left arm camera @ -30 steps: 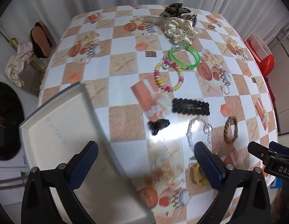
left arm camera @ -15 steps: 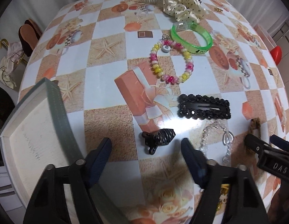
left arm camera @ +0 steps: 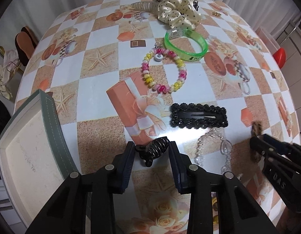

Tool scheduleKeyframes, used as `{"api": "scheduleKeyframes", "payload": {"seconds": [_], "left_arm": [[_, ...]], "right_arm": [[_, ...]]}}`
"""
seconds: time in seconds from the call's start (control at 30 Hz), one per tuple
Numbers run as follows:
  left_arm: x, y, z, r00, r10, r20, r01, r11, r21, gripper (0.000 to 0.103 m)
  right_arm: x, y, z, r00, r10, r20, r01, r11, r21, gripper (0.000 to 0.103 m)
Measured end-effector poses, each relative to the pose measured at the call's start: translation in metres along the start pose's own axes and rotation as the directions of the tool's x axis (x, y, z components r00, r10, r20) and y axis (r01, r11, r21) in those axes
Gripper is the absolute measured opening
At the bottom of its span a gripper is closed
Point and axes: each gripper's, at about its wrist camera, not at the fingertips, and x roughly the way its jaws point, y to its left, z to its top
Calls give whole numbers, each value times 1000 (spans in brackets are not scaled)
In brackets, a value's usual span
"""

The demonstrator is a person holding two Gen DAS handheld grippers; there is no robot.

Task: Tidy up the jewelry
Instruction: 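Grasp the black claw clip with the left tool while the right tool grasps the braided brown bracelet, then carry both items into the white tray and open both tools to release them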

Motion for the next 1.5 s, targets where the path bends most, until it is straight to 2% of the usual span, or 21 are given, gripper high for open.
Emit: {"api": "scheduleKeyframes", "payload": {"seconds": [0.03,0.13,0.27,0.4,0.53,0.7,0.77,0.8,0.83,0.87,0.9,0.93,0.97,1.0,1.07,1.1,1.23,1.27,1.37,1.5], "left_arm": [[-3,3,-1,1000,-3,3,3,1000,-2,41],[-13,6,-4,1000,-16,21,16,1000,-16,41],[-28,11,-4,998,-28,52,30,999,-36,41],[-44,19,-6,996,-36,81,41,997,-60,41],[-57,28,-8,994,-40,104,48,996,-80,41],[-64,39,-16,994,-28,108,39,995,-96,41],[-65,43,-20,994,-23,106,33,994,-99,41],[-65,45,-21,994,-19,104,29,995,-100,41],[-65,46,-23,994,-16,104,27,995,-100,41],[-65,47,-24,995,-11,102,21,995,-99,41],[-65,48,-25,995,-10,102,20,995,-98,41],[-65,49,-26,995,-9,102,19,995,-98,41],[-65,49,-27,995,-9,103,19,995,-99,41],[-65,49,-27,995,-9,103,19,995,-99,41],[-65,50,-27,994,-10,105,20,995,-96,41],[-65,50,-27,994,-11,104,21,995,-97,41],[-68,51,-29,994,-16,110,27,995,-101,41],[-69,53,-30,994,-17,112,29,994,-106,41],[-72,56,-30,993,-13,116,27,992,-119,41],[-76,63,-32,993,-6,118,23,989,-143,41]], "right_arm": [[0,0,0,1000,5,-2,-5,1000,4,13],[2,-10,3,997,76,3,-76,995,62,12],[-8,-27,0,992,124,24,-126,986,109,5],[-16,-34,12,985,168,29,-170,978,124,4],[-27,-30,4,982,183,38,-186,975,120,4],[-16,-35,-1,978,206,-29,-200,970,140,7],[-12,-28,2,983,183,-29,-179,977,115,32],[-12,-25,1,986,165,-21,-162,982,100,63],[-11,-22,1,988,155,-9,-154,984,91,81],[-12,-19,1,989,146,10,-146,986,80,81],[-10,-15,2,991,133,5,-133,989,66,80],[-7,-12,3,992,123,-7,-122,991,56,69],[-2,-9,3,994,108,-23,-106,993,52,54],[2,-7,3,997,75,-30,-74,996,48,50],[4,2,4,1000,10,-13,-10,1000,2,25],[4,5,4,1000,22,-12,-22,1000,-14,15],[3,1,4,998,64,-5,-64,998,7,8],[0,-2,3,996,84,2,-84,996,21,0],[-8,-13,4,990,139,21,-140,989,45,0],[-16,-12,9,987,155,30,-156,988,19,0]]}}
